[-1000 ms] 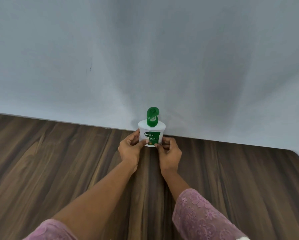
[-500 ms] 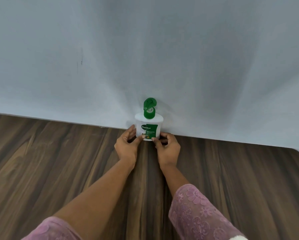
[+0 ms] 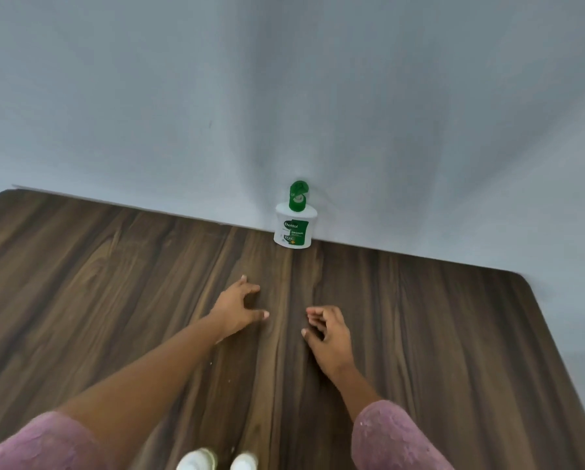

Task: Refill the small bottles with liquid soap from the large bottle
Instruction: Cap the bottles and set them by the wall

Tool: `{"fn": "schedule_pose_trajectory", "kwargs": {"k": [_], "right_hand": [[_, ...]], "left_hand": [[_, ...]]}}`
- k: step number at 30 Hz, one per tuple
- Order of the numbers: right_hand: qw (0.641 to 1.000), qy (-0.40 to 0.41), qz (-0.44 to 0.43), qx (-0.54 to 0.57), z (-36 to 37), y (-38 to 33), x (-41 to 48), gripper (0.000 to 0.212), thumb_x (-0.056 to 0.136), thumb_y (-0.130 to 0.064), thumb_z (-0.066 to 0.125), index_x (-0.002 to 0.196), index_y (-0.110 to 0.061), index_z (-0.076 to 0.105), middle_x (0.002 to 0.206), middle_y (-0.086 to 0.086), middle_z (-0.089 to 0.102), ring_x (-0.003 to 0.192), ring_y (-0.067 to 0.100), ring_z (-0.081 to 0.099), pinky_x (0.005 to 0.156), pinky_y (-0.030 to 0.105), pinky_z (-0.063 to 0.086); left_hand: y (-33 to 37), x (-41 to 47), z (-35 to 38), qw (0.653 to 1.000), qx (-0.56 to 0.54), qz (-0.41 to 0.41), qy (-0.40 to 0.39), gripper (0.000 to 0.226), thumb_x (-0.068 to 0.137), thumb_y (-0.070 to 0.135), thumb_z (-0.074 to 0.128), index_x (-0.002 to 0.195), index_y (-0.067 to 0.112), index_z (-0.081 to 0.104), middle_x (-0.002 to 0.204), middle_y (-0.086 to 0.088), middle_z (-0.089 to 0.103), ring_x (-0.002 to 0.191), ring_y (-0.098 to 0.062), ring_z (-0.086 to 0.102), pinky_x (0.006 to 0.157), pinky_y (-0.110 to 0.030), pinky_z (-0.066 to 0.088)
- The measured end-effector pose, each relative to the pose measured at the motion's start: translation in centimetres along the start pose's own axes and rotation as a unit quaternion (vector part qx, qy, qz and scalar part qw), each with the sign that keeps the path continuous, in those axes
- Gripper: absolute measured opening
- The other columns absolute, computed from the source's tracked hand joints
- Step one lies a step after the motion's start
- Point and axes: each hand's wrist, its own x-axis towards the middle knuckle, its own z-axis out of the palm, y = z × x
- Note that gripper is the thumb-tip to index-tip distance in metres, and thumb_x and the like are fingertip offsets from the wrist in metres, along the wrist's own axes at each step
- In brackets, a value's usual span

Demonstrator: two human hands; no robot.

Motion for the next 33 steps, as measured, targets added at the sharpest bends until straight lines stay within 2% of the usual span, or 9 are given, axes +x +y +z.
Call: {"fn": "schedule_pose_trajectory", "kwargs": {"k": [3, 7, 10, 14, 17, 20, 23, 28, 33], "right_hand": [[0.998, -0.027, 0.033, 0.035, -1.2, 0.0, -4.3, 0.045, 0.075, 0.015, 0.066, 0.106, -0.017, 0.058, 0.112, 0.002, 0.052, 0.106, 0.012, 0.059, 0.098, 0.016, 0.044], [0.985, -0.038, 0.126, 0.113, -2.3, 0.1, -9.9, 0.04, 0.083, 0.018, 0.056, 0.102, -0.016, 0.059, 0.116, 0.009, 0.059, 0.105, 0.008, 0.059, 0.085, 0.012, 0.048], [0.978, -0.058, 0.151, 0.131, -2.7, 0.6, -14.4, 0.052, 0.078, 0.028, 0.042, 0.099, -0.016, 0.059, 0.116, 0.014, 0.06, 0.108, 0.012, 0.059, 0.084, 0.012, 0.048], [0.979, -0.061, 0.139, 0.136, -2.3, 1.3, -20.4, 0.066, 0.061, 0.031, 0.033, 0.101, -0.015, 0.058, 0.117, 0.016, 0.055, 0.118, 0.022, 0.055, 0.09, 0.015, 0.047], [0.989, -0.081, 0.073, 0.095, -2.1, 1.5, -23.9, 0.065, 0.056, 0.01, 0.045, 0.112, -0.02, 0.055, 0.121, 0.01, 0.05, 0.118, 0.011, 0.053, 0.102, 0.026, 0.044], [0.992, -0.114, 0.02, 0.047, -1.5, 1.2, -26.3, 0.069, 0.062, -0.013, 0.073, 0.127, -0.02, 0.049, 0.13, 0.001, 0.044, 0.123, 0.006, 0.046, 0.106, 0.021, 0.036], [0.996, -0.083, -0.016, 0.016, -0.5, 0.3, -27.0, 0.071, 0.065, -0.032, 0.081, 0.129, -0.027, 0.05, 0.132, -0.013, 0.042, 0.126, 0.005, 0.042, 0.106, 0.015, 0.031], [0.997, -0.064, -0.027, -0.022, -0.1, -0.5, -27.2, 0.053, 0.076, -0.042, 0.07, 0.121, -0.055, 0.045, 0.124, -0.014, 0.049, 0.119, 0.002, 0.046, 0.099, 0.012, 0.036], [0.997, -0.049, -0.03, -0.055, 0.0, -0.6, -26.4, 0.033, 0.084, -0.043, 0.057, 0.108, -0.064, 0.047, 0.11, -0.021, 0.055, 0.108, 0.0, 0.049, 0.09, 0.011, 0.04]], "left_hand": [[1.3, -6.0, -1.4, 0.979, -0.057, 0.129, 0.148, 0.034, 0.086, 0.007, 0.066, 0.111, 0.029, 0.063, 0.124, 0.0, 0.062, 0.104, -0.009, 0.061, 0.083, -0.014, 0.047], [2.7, -17.5, -1.9, 0.917, -0.09, 0.301, 0.247, 0.022, 0.082, -0.003, 0.064, 0.097, 0.011, 0.071, 0.092, 0.009, 0.07, 0.085, -0.003, 0.066, 0.076, -0.011, 0.048], [-0.3, -24.9, 2.4, 0.927, -0.129, 0.249, 0.249, 0.023, 0.077, 0.011, 0.065, 0.09, 0.029, 0.07, 0.088, 0.02, 0.07, 0.076, 0.001, 0.066, 0.071, -0.008, 0.048], [-5.8, -29.7, 9.4, 0.954, -0.106, 0.169, 0.224, 0.036, 0.074, 0.017, 0.055, 0.1, 0.04, 0.064, 0.095, 0.02, 0.064, 0.076, 0.0, 0.066, 0.068, -0.015, 0.053], [-7.8, -30.6, 12.7, 0.969, -0.111, 0.096, 0.198, 0.07, 0.067, 0.002, 0.058, 0.106, 0.059, 0.056, 0.104, 0.024, 0.059, 0.084, 0.003, 0.065, 0.067, -0.018, 0.056], [-7.6, -30.7, 14.4, 0.976, -0.137, 0.055, 0.163, 0.093, 0.069, -0.011, 0.068, 0.108, 0.069, 0.047, 0.11, 0.02, 0.058, 0.098, 0.003, 0.061, 0.075, -0.013, 0.054], [-7.0, -29.8, 15.0, 0.97, -0.177, 0.043, 0.163, 0.085, 0.07, -0.016, 0.069, 0.11, 0.057, 0.054, 0.116, 0.004, 0.06, 0.096, 0.001, 0.064, 0.079, -0.014, 0.053], [-5.7, -28.6, 15.4, 0.963, -0.216, 0.011, 0.163, 0.073, 0.074, -0.019, 0.061, 0.12, 0.037, 0.054, 0.117, 0.001, 0.063, 0.097, -0.003, 0.066, 0.091, -0.032, 0.054], [-5.2, -27.9, 15.4, 0.962, -0.209, 0.018, 0.172, 0.055, 0.076, -0.016, 0.063, 0.108, 0.029, 0.061, 0.105, 0.002, 0.07, 0.097, -0.005, 0.066, 0.087, -0.018, 0.052]]}}
